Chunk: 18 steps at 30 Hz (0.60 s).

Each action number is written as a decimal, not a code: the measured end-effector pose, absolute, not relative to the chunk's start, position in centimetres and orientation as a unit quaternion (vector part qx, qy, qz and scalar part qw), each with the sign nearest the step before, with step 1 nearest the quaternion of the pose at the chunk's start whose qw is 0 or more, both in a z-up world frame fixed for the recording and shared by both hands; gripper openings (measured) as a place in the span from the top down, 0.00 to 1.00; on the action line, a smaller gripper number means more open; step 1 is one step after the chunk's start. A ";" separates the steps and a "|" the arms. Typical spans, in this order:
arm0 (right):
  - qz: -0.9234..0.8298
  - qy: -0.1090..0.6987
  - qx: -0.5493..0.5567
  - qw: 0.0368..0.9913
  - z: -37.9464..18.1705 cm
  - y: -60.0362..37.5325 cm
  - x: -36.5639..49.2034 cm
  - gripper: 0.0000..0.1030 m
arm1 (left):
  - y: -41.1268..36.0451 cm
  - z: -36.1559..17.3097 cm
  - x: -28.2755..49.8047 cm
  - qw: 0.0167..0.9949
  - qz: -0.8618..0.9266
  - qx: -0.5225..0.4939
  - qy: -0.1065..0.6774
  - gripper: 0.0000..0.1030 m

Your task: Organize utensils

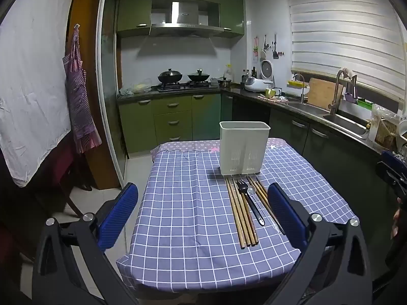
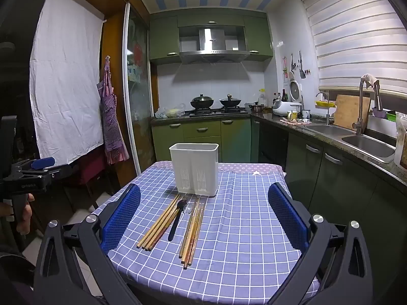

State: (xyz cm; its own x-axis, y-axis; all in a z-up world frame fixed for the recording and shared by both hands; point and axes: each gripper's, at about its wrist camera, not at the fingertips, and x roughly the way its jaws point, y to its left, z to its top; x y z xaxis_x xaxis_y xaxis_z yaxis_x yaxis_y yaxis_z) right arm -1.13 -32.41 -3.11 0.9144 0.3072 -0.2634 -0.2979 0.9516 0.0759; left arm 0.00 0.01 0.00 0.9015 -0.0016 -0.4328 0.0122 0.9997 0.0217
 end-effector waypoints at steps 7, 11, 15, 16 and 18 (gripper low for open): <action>0.155 0.140 0.017 0.978 -3.1 -32.4 -1.1 0.04 | 0.0 0.0 0.4 0.975 -0.003 0.005 0.223 0.06; 0.155 0.140 0.015 0.978 -3.1 -32.4 -1.1 0.04 | 0.2 -0.4 -0.2 0.975 -0.005 0.002 0.221 0.06; 0.155 0.140 0.015 0.978 -3.1 -32.4 -1.1 0.04 | 0.6 -0.6 0.0 0.975 -0.006 0.001 0.222 0.06; 0.155 0.140 0.014 0.978 -3.1 -32.4 -1.1 0.04 | 0.5 -0.5 0.0 0.975 -0.006 0.003 0.223 0.06; 0.155 0.140 0.015 0.978 -3.1 -32.4 -1.1 0.04 | 0.6 -0.5 0.0 0.975 -0.006 0.003 0.223 0.06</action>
